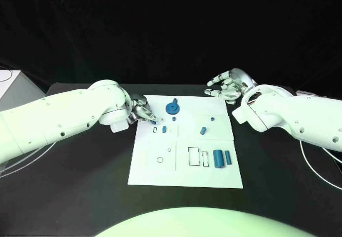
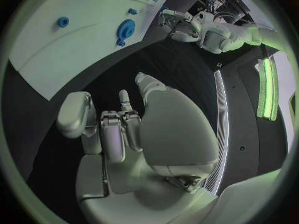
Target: Assemble the parts on the task board
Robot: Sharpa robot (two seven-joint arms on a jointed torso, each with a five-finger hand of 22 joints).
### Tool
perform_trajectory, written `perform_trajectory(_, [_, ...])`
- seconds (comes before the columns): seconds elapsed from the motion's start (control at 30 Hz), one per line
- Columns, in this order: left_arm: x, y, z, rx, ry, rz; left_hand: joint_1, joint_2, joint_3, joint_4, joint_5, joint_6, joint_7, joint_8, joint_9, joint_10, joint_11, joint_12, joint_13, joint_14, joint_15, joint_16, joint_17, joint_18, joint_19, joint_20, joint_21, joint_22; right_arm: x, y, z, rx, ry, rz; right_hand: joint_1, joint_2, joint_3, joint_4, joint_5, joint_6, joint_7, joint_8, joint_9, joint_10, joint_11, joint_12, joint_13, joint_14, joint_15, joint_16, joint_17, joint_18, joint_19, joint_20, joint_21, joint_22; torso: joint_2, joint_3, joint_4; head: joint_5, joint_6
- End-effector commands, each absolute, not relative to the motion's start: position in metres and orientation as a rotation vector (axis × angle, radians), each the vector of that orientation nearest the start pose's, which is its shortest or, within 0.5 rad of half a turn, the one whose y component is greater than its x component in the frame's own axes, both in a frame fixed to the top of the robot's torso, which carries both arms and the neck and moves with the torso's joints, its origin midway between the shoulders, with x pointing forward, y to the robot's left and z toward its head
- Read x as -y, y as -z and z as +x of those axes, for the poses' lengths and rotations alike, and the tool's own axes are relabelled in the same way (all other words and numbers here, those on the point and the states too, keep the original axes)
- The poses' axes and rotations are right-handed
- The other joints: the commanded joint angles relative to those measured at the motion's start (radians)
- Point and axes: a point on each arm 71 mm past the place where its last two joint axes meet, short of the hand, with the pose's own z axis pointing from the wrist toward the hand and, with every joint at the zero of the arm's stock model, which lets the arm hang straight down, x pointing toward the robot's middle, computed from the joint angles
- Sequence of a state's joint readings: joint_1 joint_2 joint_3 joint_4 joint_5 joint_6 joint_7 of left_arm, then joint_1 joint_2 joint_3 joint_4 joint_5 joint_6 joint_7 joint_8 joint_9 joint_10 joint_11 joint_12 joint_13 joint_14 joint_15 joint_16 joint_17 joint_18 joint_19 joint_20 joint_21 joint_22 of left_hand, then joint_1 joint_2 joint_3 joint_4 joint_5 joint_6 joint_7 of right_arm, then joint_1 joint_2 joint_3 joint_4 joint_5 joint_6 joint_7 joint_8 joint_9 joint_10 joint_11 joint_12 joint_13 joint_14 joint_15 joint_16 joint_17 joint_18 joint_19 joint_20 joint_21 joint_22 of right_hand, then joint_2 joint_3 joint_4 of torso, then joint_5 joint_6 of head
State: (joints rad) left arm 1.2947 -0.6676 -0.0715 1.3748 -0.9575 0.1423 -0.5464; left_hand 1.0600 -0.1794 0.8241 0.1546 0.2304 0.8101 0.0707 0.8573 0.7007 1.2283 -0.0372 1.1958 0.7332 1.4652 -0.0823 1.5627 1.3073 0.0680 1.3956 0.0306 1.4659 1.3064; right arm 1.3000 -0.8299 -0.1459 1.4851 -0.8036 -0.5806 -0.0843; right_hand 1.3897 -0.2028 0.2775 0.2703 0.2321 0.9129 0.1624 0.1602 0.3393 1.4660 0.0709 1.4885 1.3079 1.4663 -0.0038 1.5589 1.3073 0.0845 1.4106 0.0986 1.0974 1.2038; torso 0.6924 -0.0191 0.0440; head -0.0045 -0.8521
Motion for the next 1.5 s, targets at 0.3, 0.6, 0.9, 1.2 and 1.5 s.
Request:
perform_trajectory(0.3, [-0.16,0.209,0.504,-2.305,0.419,-0.154,-0.004,0.004,0.141,-0.134,0.001,0.048,-0.04,0.007,0.195,0.001,-0.002,-0.006,-0.009,0.104,-0.007,0.007,0.26,-0.009,0.007,-0.004,0.004,0.001,0.225,0.175,0.504,-1.595,-0.805,0.52,-0.01,0.0,0.002,0.005,0.004,-0.008,0.002,-0.003,-0.001,0.029,0.008,-0.004,0.192,0.093,0.006,-0.007,0.217,0.014,-0.009,0.002,-0.006,-0.003,0.004,0.0007,-0.0026,0.0,-0.003])
perform_trajectory(0.6, [-0.159,0.216,0.501,-2.314,0.399,-0.131,-0.005,0.004,0.143,-0.135,0.001,0.049,-0.041,0.008,0.195,0.001,-0.002,-0.008,-0.012,0.105,-0.008,0.007,0.261,-0.01,0.008,-0.004,0.004,0.002,0.225,0.175,0.503,-1.596,-0.804,0.517,-0.01,0.0,0.002,0.005,0.004,-0.008,0.002,-0.003,-0.001,0.029,0.008,-0.004,0.192,0.093,0.006,-0.007,0.217,0.014,-0.009,0.002,-0.006,-0.003,0.003,0.0003,-0.0006,-0.003,-0.009])
perform_trajectory(0.9, [-0.16,0.217,0.499,-2.325,0.383,-0.108,-0.006,0.004,0.145,-0.136,0.002,0.05,-0.042,0.008,0.195,0.002,-0.003,-0.008,-0.013,0.105,-0.008,0.007,0.262,-0.01,0.008,-0.005,0.004,0.001,0.225,0.175,0.503,-1.595,-0.803,0.513,-0.01,0.0,0.002,0.005,0.004,-0.008,0.002,-0.003,-0.001,0.029,0.008,-0.004,0.192,0.093,0.006,-0.007,0.217,0.014,-0.009,0.002,-0.006,-0.003,0.003,0.0005,-0.0017,-0.004,-0.021])
perform_trajectory(1.2, [-0.161,0.218,0.498,-2.331,0.373,-0.1,-0.006,0.004,0.147,-0.137,0.002,0.05,-0.042,0.008,0.195,0.003,-0.003,-0.009,-0.014,0.105,-0.009,0.008,0.263,-0.01,0.008,-0.005,0.004,0.002,0.225,0.175,0.503,-1.596,-0.803,0.513,-0.01,0.0,0.002,0.005,0.004,-0.008,0.002,-0.003,-0.001,0.029,0.008,-0.004,0.192,0.093,0.006,-0.007,0.217,0.014,-0.009,0.002,-0.006,-0.003,0.001,0.0004,-0.0007,0.0,-0.021])
perform_trajectory(1.5, [-0.161,0.219,0.497,-2.342,0.369,-0.091,-0.007,0.003,0.149,-0.138,0.002,0.051,-0.042,0.009,0.195,0.003,-0.004,-0.01,-0.017,0.106,-0.009,0.008,0.263,-0.01,0.008,-0.005,0.004,0.002,0.225,0.175,0.503,-1.596,-0.803,0.512,-0.01,0.0,0.002,0.005,0.004,-0.008,0.002,-0.003,-0.001,0.029,0.008,-0.004,0.192,0.093,0.006,-0.007,0.217,0.014,-0.009,0.002,-0.006,-0.003,0.002,0.0002,-0.0013,0.003,-0.021])
